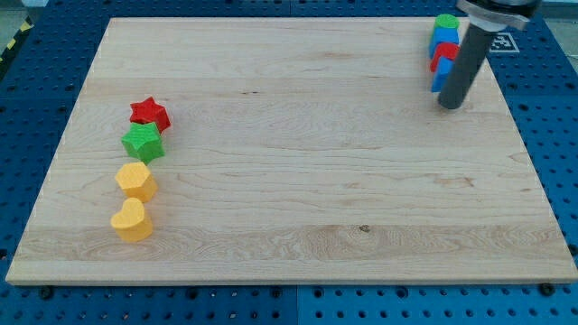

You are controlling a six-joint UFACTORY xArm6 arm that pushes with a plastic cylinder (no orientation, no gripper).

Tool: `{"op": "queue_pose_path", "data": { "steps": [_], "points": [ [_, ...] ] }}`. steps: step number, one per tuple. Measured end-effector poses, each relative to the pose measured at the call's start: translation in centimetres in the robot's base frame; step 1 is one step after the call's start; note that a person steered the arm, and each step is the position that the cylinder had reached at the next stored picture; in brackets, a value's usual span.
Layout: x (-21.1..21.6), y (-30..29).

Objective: Move the blue triangle to the right of the board

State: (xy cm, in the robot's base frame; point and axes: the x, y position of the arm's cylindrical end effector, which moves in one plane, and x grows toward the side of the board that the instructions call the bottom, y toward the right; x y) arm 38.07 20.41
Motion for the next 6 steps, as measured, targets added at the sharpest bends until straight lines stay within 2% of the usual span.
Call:
{"op": "queue_pose_path", "data": {
  "steps": [1, 2, 3, 6],
  "points": [
    [-2.6, -4.0],
    [-4.5, -2.6],
    [-4.5, -0.9],
    [-3.2, -0.9]
  ]
}}
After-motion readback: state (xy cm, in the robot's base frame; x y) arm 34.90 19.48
